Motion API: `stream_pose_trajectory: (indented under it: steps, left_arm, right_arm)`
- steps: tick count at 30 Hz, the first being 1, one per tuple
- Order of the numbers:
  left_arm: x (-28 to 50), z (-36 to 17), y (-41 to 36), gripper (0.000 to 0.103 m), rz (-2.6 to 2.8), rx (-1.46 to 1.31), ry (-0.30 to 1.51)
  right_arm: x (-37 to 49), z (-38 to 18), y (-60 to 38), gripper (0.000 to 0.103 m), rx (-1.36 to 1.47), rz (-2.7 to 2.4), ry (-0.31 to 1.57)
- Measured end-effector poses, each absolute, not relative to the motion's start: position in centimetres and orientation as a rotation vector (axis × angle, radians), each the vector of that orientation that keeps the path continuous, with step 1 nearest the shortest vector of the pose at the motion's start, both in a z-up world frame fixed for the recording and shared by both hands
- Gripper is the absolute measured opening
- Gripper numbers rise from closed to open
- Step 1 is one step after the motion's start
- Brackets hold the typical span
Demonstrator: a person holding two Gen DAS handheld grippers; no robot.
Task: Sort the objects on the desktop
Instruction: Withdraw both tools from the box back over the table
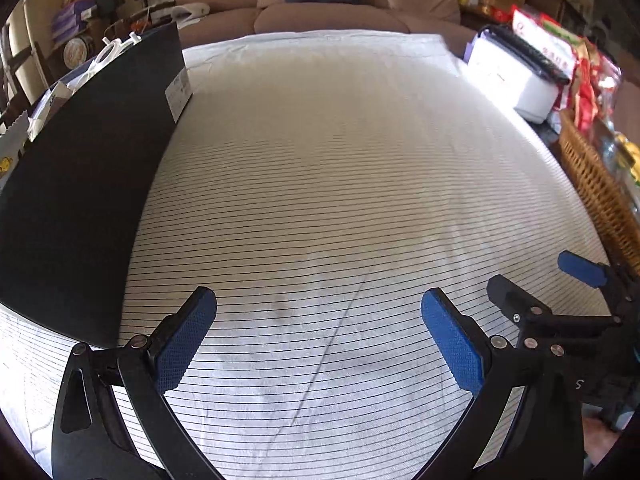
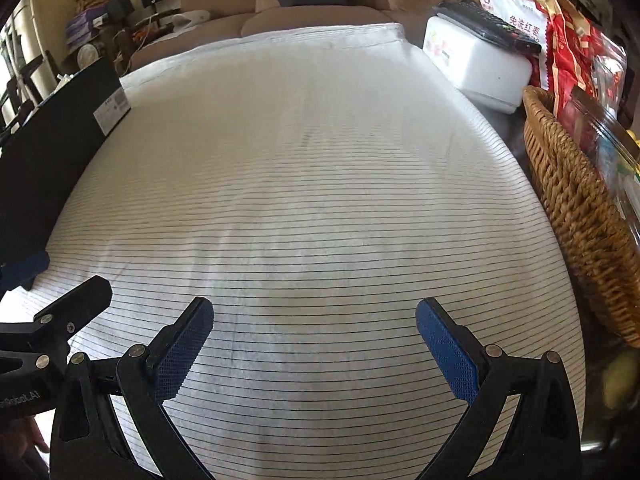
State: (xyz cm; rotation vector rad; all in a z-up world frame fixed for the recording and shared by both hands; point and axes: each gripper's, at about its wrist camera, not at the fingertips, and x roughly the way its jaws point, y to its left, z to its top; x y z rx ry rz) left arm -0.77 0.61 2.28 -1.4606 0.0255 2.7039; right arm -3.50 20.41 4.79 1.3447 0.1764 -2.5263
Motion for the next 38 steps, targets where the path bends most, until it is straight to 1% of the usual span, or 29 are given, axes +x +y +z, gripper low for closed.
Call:
stream_pose_trajectory:
  steps: [4, 7, 12, 38]
  left_arm:
    - [-0.7, 1.0, 0.5, 0.103, 2.709, -1.497, 0.027]
    - [-0.5, 0.1, 0.1, 0.103, 2.719, -1.514, -0.008]
    - [0.2, 0.0, 0.0, 0.103, 2.768, -1.458, -0.011]
    - [0.1, -0.1, -0.1, 0.103, 2.766, -1.457, -0.012]
  right_arm:
    - [-3.4, 4.2, 20.8, 0.103, 1.343, -2.535, 0.179]
    - [-3.3, 4.0, 20.6, 0.103, 1.322, -2.557, 0.201]
    - [-3.2, 3.9, 20.6, 0.103, 1.302, -2.585, 0.184]
    - [-3.3, 4.0, 20.6, 0.103, 1.304, -2.587, 0.187]
